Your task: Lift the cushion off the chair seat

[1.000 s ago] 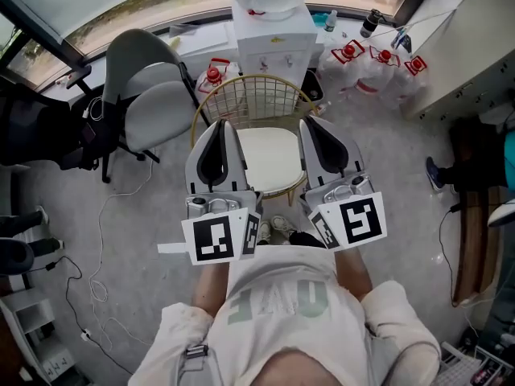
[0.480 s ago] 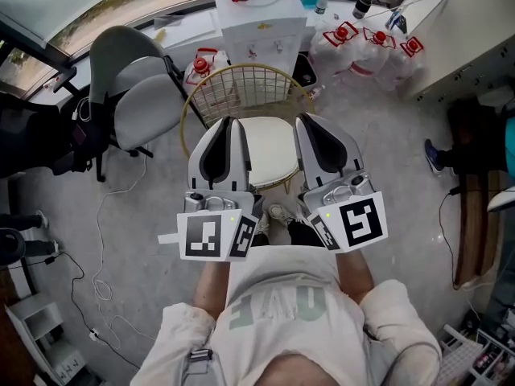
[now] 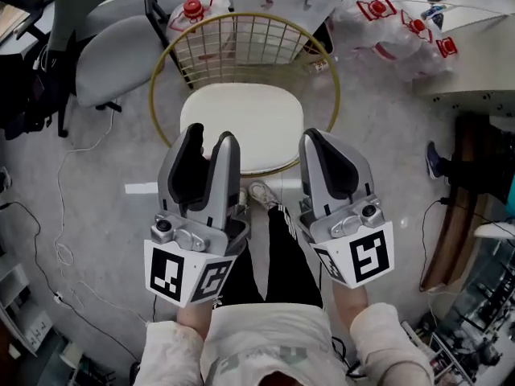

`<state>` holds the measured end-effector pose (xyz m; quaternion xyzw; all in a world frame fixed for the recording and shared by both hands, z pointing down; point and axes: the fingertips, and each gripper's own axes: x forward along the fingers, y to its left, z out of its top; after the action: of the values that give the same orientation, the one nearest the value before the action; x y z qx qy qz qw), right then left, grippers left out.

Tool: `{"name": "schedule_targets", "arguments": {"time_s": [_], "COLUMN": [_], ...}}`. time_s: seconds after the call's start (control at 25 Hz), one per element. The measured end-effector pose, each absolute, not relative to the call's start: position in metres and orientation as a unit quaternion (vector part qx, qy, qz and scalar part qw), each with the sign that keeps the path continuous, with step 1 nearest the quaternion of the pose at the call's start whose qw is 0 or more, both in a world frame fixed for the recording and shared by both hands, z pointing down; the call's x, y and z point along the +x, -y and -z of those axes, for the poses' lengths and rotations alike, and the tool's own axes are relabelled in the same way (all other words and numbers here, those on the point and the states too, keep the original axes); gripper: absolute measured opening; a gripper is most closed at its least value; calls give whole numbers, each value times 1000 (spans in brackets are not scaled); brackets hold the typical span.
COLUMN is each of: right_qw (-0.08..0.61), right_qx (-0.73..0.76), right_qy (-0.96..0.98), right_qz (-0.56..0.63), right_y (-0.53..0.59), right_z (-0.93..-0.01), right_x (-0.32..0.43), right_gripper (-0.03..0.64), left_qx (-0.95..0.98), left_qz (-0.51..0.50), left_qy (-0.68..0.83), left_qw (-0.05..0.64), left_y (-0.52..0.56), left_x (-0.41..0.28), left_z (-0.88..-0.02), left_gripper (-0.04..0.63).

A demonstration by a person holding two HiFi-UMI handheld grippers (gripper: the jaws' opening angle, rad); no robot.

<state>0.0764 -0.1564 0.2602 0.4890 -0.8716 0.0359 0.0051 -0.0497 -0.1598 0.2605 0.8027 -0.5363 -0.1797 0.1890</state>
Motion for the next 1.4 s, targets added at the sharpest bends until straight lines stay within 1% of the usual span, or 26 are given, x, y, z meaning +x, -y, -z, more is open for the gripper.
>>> {"name": "schedule_targets", "arguments": {"time_s": [0.12,0.36,0.52,0.6,0.72,0.84,1.08,1.24,1.4], "right_qw": [28,77,95,100,106,109,120,123,119], "right_qx": [468,420,393,381,359,335,303,298,297], "right_qy": [881,898,906,910,917,925,934,935,934], "right_qz": [-60,-105,-123,-130,-138,-142,-147,-150,-159], "right_y": [156,134,135,134,130,127,121,117,113], "right_z": [-318,-403,-437,-445,-454,-459,-465,-466,-467], "right_x": [65,46,36,29,16,4,-4,-6,-3], "right_gripper": [15,15,15,15,15,15,15,15,15], "left_qx": [788,681,572,521,481,470,418,414,443], "left_qz": [191,270,324,341,347,338,382,371,333], "left_qy": [531,528,529,534,536,540,506,501,505], "left_qw": [247,430,537,572,601,611,650,664,662], "left_y": [159,125,96,79,59,44,29,25,28], "left_x": [-63,-87,-93,-94,-94,-91,-76,-66,-56], "left_z": [-332,-506,-611,-646,-678,-698,-728,-739,-747], "left_gripper": [170,229,235,235,236,241,242,242,241]}}
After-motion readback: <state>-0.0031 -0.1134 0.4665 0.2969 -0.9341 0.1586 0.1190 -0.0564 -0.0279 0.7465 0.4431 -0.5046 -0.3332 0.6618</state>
